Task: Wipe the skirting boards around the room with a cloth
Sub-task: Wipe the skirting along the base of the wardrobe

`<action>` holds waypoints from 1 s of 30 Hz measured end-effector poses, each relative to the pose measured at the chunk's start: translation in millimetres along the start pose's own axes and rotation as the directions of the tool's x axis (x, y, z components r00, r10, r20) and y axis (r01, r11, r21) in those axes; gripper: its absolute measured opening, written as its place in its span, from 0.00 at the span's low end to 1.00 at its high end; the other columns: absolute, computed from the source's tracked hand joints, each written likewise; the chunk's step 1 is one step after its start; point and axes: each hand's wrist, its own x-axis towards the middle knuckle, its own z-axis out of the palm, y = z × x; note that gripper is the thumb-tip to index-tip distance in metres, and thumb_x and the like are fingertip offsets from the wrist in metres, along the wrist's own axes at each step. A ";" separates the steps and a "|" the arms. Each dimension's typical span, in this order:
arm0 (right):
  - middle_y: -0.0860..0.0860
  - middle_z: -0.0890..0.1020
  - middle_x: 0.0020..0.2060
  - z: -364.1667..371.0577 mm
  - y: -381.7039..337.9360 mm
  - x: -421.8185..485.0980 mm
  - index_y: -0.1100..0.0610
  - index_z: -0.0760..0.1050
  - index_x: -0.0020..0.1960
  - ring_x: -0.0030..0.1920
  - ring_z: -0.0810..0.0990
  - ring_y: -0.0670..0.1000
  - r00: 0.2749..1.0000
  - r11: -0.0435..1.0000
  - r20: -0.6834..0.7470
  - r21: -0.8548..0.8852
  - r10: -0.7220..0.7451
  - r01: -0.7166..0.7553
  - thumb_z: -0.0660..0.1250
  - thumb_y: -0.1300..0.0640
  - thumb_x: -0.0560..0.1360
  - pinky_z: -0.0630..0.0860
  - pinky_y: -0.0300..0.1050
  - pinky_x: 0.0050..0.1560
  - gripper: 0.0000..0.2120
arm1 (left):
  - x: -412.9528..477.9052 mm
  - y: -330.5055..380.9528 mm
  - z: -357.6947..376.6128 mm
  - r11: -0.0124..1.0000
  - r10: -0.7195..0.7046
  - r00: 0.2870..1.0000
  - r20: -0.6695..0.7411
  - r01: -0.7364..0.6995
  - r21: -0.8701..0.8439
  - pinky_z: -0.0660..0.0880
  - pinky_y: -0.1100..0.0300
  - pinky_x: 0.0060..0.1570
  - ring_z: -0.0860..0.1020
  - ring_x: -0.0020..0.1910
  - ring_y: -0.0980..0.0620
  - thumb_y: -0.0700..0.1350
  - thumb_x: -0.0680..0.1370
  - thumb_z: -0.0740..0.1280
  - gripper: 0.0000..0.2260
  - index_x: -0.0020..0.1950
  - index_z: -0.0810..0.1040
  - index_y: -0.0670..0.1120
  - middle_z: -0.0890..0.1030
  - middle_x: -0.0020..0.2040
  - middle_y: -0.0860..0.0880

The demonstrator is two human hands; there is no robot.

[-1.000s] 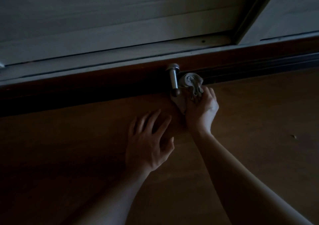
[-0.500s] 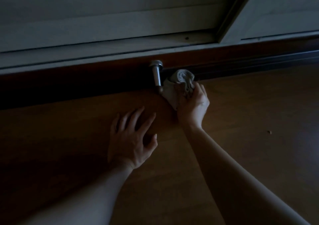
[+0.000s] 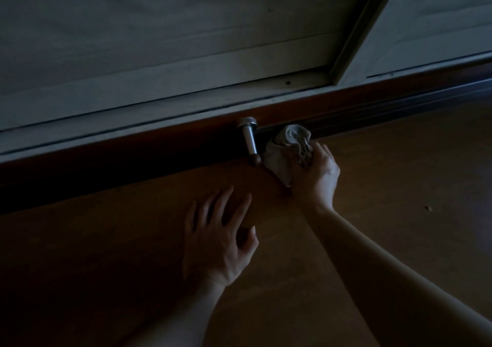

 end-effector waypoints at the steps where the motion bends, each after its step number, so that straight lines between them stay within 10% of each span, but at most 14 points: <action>1: 0.49 0.78 0.49 -3.1 2.3 2.8 0.58 0.78 0.54 0.51 0.76 0.51 1.000 1.000 -0.016 -0.018 0.022 -0.023 0.69 0.59 0.76 0.72 0.46 0.51 0.07 | 0.1 -0.4 0.5 1.000 -0.003 1.000 0.010 0.003 0.000 0.59 0.39 0.73 0.66 0.74 0.46 0.63 0.76 0.57 0.27 0.74 0.70 0.61 0.67 0.77 0.51; 12: 0.47 0.76 0.46 -1.0 9.2 4.0 0.57 0.77 0.50 0.47 0.76 0.48 0.999 1.000 -0.042 0.009 -0.007 0.007 0.69 0.57 0.76 0.75 0.60 0.56 0.05 | -2.0 -0.8 2.9 1.000 0.000 1.000 -0.026 0.000 -0.007 0.61 0.38 0.72 0.65 0.74 0.47 0.62 0.76 0.58 0.26 0.74 0.71 0.59 0.67 0.77 0.51; 30: 0.48 0.75 0.45 -28.7 35.9 33.2 0.59 0.77 0.50 0.45 0.75 0.49 0.995 0.995 -0.040 -0.044 -0.092 0.090 0.69 0.57 0.77 0.73 0.51 0.49 0.06 | 0.2 1.6 1.7 0.999 -0.033 0.999 0.037 0.033 -0.003 0.58 0.39 0.73 0.64 0.75 0.46 0.62 0.76 0.56 0.26 0.74 0.70 0.61 0.65 0.78 0.52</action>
